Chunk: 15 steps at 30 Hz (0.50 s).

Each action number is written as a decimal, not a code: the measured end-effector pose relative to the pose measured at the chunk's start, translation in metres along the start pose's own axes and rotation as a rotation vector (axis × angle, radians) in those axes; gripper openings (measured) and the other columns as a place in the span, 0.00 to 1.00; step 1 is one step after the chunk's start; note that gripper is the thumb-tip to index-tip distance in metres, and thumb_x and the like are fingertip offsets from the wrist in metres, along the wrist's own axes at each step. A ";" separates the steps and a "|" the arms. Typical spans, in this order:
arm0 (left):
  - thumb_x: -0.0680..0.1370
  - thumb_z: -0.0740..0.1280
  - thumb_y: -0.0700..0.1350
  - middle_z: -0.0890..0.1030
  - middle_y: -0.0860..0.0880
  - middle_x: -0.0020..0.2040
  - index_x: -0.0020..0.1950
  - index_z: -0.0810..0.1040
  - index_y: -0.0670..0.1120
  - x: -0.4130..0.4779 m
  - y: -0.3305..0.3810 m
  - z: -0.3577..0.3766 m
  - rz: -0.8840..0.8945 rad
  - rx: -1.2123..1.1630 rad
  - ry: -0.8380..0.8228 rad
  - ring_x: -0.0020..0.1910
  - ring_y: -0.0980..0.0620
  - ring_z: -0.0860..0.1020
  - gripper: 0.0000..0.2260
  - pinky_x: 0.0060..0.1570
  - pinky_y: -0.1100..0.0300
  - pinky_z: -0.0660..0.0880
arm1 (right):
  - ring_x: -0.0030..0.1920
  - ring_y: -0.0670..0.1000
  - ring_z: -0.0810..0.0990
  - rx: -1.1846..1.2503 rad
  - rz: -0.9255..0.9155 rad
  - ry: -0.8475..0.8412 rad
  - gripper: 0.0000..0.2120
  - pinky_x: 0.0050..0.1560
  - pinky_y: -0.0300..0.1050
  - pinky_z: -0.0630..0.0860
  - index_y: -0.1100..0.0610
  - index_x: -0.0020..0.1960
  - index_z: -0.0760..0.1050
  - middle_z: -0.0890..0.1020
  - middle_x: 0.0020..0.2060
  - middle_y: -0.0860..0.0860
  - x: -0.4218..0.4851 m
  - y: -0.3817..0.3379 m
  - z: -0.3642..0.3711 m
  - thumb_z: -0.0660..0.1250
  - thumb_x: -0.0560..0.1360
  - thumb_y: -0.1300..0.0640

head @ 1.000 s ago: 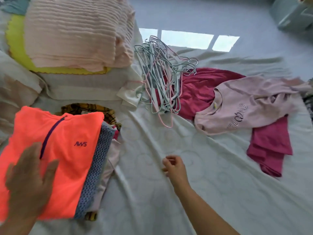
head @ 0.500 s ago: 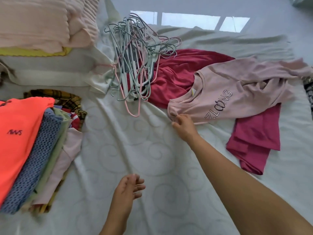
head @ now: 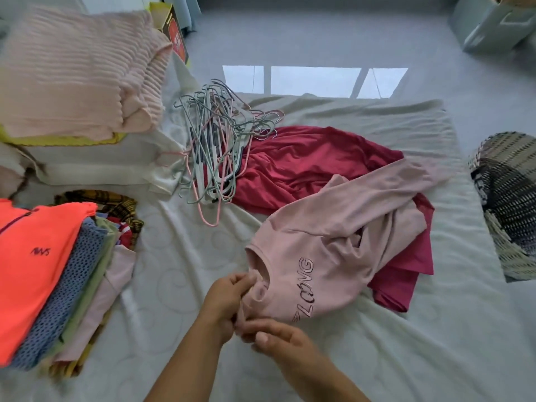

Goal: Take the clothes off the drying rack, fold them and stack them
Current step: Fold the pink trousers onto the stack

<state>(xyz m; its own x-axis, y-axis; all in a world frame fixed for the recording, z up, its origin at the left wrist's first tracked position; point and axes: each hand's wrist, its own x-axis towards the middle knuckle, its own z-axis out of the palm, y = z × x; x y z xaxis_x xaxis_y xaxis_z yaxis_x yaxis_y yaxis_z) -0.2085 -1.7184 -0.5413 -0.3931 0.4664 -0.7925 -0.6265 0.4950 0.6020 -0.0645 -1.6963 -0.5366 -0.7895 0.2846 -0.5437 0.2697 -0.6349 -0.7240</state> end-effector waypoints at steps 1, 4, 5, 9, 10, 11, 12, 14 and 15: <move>0.74 0.68 0.40 0.81 0.45 0.31 0.43 0.75 0.39 -0.011 -0.001 -0.006 -0.006 -0.015 0.012 0.27 0.52 0.78 0.05 0.26 0.61 0.74 | 0.45 0.42 0.80 0.006 0.025 0.029 0.13 0.46 0.34 0.73 0.55 0.48 0.81 0.84 0.43 0.47 -0.004 -0.002 -0.002 0.69 0.66 0.52; 0.76 0.67 0.40 0.80 0.46 0.33 0.44 0.75 0.39 -0.048 -0.002 -0.020 0.093 0.076 -0.033 0.31 0.51 0.77 0.05 0.28 0.62 0.73 | 0.35 0.43 0.80 0.005 0.022 0.216 0.04 0.35 0.33 0.72 0.60 0.47 0.79 0.84 0.36 0.50 -0.011 -0.021 -0.014 0.65 0.75 0.62; 0.75 0.68 0.42 0.79 0.47 0.33 0.44 0.76 0.39 -0.063 0.000 -0.021 0.159 0.159 -0.069 0.32 0.52 0.75 0.06 0.29 0.64 0.71 | 0.33 0.43 0.80 -0.035 -0.022 0.297 0.07 0.34 0.32 0.72 0.60 0.46 0.78 0.84 0.35 0.51 -0.012 -0.034 -0.020 0.62 0.77 0.66; 0.72 0.69 0.45 0.73 0.51 0.29 0.40 0.79 0.45 -0.120 0.018 -0.020 0.448 0.449 -0.281 0.27 0.56 0.68 0.04 0.28 0.66 0.65 | 0.43 0.39 0.77 -0.512 -0.407 0.522 0.13 0.46 0.33 0.72 0.55 0.51 0.75 0.80 0.46 0.51 -0.004 -0.090 -0.033 0.59 0.76 0.70; 0.72 0.69 0.45 0.73 0.53 0.28 0.39 0.79 0.48 -0.132 0.023 -0.020 0.519 0.515 -0.333 0.27 0.57 0.68 0.03 0.28 0.67 0.66 | 0.51 0.39 0.75 -0.715 -0.503 0.522 0.16 0.54 0.33 0.70 0.55 0.57 0.74 0.78 0.52 0.50 0.001 -0.102 -0.034 0.59 0.75 0.71; 0.72 0.69 0.46 0.74 0.54 0.28 0.38 0.80 0.51 -0.145 0.028 -0.021 0.578 0.583 -0.388 0.27 0.58 0.70 0.03 0.29 0.67 0.67 | 0.59 0.41 0.71 -0.919 -0.572 0.477 0.20 0.62 0.34 0.65 0.56 0.62 0.72 0.75 0.59 0.50 0.007 -0.112 -0.034 0.58 0.74 0.72; 0.71 0.69 0.47 0.76 0.55 0.29 0.39 0.80 0.53 -0.157 0.031 -0.023 0.620 0.633 -0.447 0.28 0.60 0.71 0.02 0.31 0.67 0.68 | 0.66 0.45 0.67 -1.084 -0.587 0.389 0.24 0.67 0.35 0.59 0.58 0.67 0.70 0.72 0.64 0.51 0.014 -0.119 -0.032 0.58 0.73 0.72; 0.72 0.71 0.47 0.77 0.57 0.30 0.39 0.80 0.57 -0.180 0.035 -0.032 0.670 0.677 -0.567 0.30 0.61 0.74 0.05 0.33 0.68 0.70 | 0.73 0.50 0.59 -1.315 -0.459 0.148 0.24 0.69 0.36 0.50 0.56 0.71 0.65 0.67 0.71 0.52 0.024 -0.123 -0.017 0.59 0.76 0.67; 0.73 0.71 0.46 0.77 0.57 0.30 0.39 0.80 0.57 -0.191 0.036 -0.037 0.684 0.690 -0.611 0.31 0.61 0.75 0.06 0.34 0.68 0.71 | 0.74 0.49 0.57 -1.387 -0.356 0.045 0.22 0.69 0.37 0.49 0.55 0.71 0.64 0.65 0.72 0.51 0.029 -0.119 -0.008 0.59 0.78 0.63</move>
<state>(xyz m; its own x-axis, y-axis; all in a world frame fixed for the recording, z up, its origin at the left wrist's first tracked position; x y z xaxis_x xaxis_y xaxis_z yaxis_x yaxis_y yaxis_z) -0.1811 -1.8169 -0.3716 0.0015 0.9771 -0.2130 0.1692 0.2096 0.9630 -0.1145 -1.6066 -0.4697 -0.9175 0.3156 -0.2419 0.3959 0.6685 -0.6296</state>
